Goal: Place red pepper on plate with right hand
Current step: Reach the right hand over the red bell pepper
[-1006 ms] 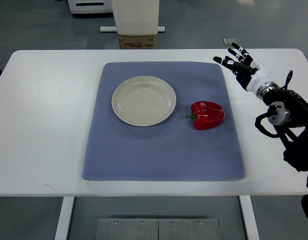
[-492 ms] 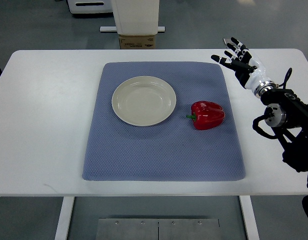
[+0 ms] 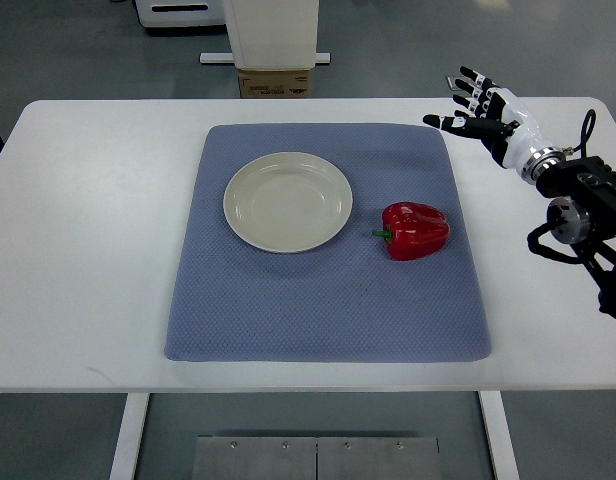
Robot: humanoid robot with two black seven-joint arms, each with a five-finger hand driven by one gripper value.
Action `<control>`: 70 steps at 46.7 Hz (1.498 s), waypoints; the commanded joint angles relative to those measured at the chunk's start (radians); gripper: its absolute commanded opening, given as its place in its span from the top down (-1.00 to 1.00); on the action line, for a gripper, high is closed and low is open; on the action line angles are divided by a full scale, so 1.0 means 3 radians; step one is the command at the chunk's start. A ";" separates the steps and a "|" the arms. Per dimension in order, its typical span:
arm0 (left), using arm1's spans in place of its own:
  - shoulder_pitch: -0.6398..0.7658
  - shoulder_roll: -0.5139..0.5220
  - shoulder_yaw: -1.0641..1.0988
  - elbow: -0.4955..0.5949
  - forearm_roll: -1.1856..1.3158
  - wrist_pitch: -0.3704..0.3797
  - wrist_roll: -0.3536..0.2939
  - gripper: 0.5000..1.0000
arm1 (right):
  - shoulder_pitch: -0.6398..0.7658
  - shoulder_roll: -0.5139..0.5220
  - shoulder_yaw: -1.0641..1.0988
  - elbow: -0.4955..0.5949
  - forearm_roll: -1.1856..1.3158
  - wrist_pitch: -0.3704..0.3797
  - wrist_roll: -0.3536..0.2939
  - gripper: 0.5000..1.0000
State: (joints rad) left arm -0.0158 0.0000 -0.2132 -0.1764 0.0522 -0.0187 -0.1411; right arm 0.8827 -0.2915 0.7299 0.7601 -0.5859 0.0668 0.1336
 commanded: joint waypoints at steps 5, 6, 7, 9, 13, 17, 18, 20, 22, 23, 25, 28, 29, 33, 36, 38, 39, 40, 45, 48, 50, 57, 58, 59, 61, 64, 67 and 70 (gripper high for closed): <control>0.0001 0.0000 0.0000 0.0000 0.0000 0.0001 0.0000 -1.00 | 0.0131 -0.0271 -0.0331 0.0145 0.0000 0.0242 0.0000 -0.95; 0.0001 0.0000 0.0000 0.0000 0.0000 0.0001 0.0000 -1.00 | 0.0146 -0.0291 -0.0357 0.0171 0.0000 0.0258 0.0000 -0.95; 0.0001 0.0000 0.0000 0.0000 0.0000 0.0001 0.0005 -1.00 | 0.0161 -0.0317 -0.0387 0.0191 0.0000 0.0268 0.0000 -0.95; -0.0004 0.0000 0.0000 0.0000 0.0000 0.0001 0.0000 -1.00 | 0.0182 -0.0368 -0.0439 0.0248 0.0000 0.0283 0.0000 -0.95; 0.0001 0.0000 0.0000 0.0000 0.0000 0.0001 0.0000 -1.00 | 0.0218 -0.0495 -0.0556 0.0365 0.0000 0.0304 0.0005 -0.95; -0.0004 0.0000 0.0000 0.0000 0.0000 0.0001 0.0000 -1.00 | 0.0304 -0.0618 -0.0740 0.0493 0.0000 0.0340 0.0015 -0.95; -0.0004 0.0000 0.0000 0.0000 0.0000 0.0001 0.0000 -1.00 | 0.0325 -0.0649 -0.0801 0.0524 -0.0005 0.0350 0.0020 -0.94; 0.0001 0.0000 0.0000 0.0000 0.0000 0.0001 0.0000 -1.00 | 0.0376 -0.0715 -0.0919 0.0580 -0.0005 0.0360 0.0046 -0.94; -0.0004 0.0000 0.0000 0.0000 0.0000 0.0001 0.0000 -1.00 | 0.0432 -0.0777 -0.1042 0.0636 -0.0015 0.0360 0.0076 -0.93; -0.0004 0.0000 0.0000 0.0000 0.0000 0.0001 0.0000 -1.00 | 0.0463 -0.0802 -0.1103 0.0662 -0.0016 0.0360 0.0092 -0.93; 0.0001 0.0000 0.0000 0.0000 0.0000 0.0001 0.0000 -1.00 | 0.0519 -0.0848 -0.1221 0.0708 -0.0021 0.0360 0.0112 -0.93; -0.0004 0.0000 0.0000 0.0000 0.0000 0.0001 0.0000 -1.00 | 0.0596 -0.0900 -0.1359 0.0779 -0.0031 0.0365 0.0138 -0.92; -0.0004 0.0000 0.0000 0.0000 0.0000 0.0001 0.0000 -1.00 | 0.0616 -0.0910 -0.1400 0.0805 -0.0041 0.0360 0.0138 -0.92; 0.0001 0.0000 0.0000 0.0000 0.0000 0.0001 0.0000 -1.00 | 0.0683 -0.0966 -0.1538 0.0902 -0.0056 0.0360 0.0138 -0.92; -0.0004 0.0000 0.0000 0.0000 0.0000 0.0001 0.0000 -1.00 | 0.0729 -0.1002 -0.1650 0.0974 -0.0077 0.0360 0.0138 -0.92; -0.0004 0.0000 0.0000 0.0000 0.0000 0.0001 0.0000 -1.00 | 0.0760 -0.1017 -0.1717 0.1020 -0.0112 0.0360 0.0143 -0.91; 0.0001 0.0000 0.0000 0.0000 0.0000 0.0001 0.0000 -1.00 | 0.0775 -0.1022 -0.1748 0.1035 -0.0138 0.0360 0.0143 -0.91; 0.0001 0.0000 0.0000 0.0000 0.0000 0.0001 0.0000 -1.00 | 0.0790 -0.1022 -0.1783 0.1056 -0.0164 0.0360 0.0153 -0.91; -0.0004 0.0000 0.0000 0.0000 0.0000 0.0001 0.0000 -1.00 | 0.0831 -0.1028 -0.1927 0.1086 -0.0302 0.0360 0.0184 -0.91; 0.0001 0.0000 0.0000 0.0000 0.0000 0.0001 0.0000 -1.00 | 0.0877 -0.1033 -0.2008 0.1097 -0.0343 0.0360 0.0189 -0.91; 0.0001 0.0000 0.0000 0.0000 0.0000 0.0001 0.0000 -1.00 | 0.0893 -0.1033 -0.2054 0.1117 -0.0348 0.0360 0.0184 -0.91; 0.0001 0.0000 0.0000 0.0000 0.0000 0.0001 0.0000 -1.00 | 0.0964 -0.1074 -0.2208 0.1240 -0.0450 0.0360 0.0184 -0.90; 0.0001 0.0000 0.0000 0.0000 0.0000 0.0001 0.0000 -1.00 | 0.0979 -0.1084 -0.2243 0.1260 -0.0481 0.0360 0.0184 -0.89; -0.0004 0.0000 0.0000 0.0000 0.0000 0.0001 0.0000 -1.00 | 0.1000 -0.1089 -0.2274 0.1276 -0.0511 0.0360 0.0184 -0.89; 0.0001 0.0000 0.0000 0.0000 0.0000 0.0001 0.0000 -1.00 | 0.1020 -0.1089 -0.2336 0.1301 -0.0557 0.0360 0.0184 -0.88; 0.0001 0.0000 0.0000 0.0000 0.0000 0.0001 0.0000 -1.00 | 0.1046 -0.1089 -0.2402 0.1322 -0.0603 0.0355 0.0184 -0.87; -0.0004 0.0000 0.0000 0.0000 0.0000 0.0001 0.0000 -1.00 | 0.1051 -0.1084 -0.2469 0.1327 -0.0655 0.0355 0.0184 -0.87; -0.0004 0.0000 0.0000 0.0000 0.0000 0.0001 0.0000 -1.00 | 0.1046 -0.1079 -0.2504 0.1337 -0.0706 0.0355 0.0184 -0.87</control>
State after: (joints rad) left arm -0.0164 0.0000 -0.2132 -0.1764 0.0522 -0.0183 -0.1410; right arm 1.1973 -0.6174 -0.0110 1.1582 -0.7826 0.1735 0.1886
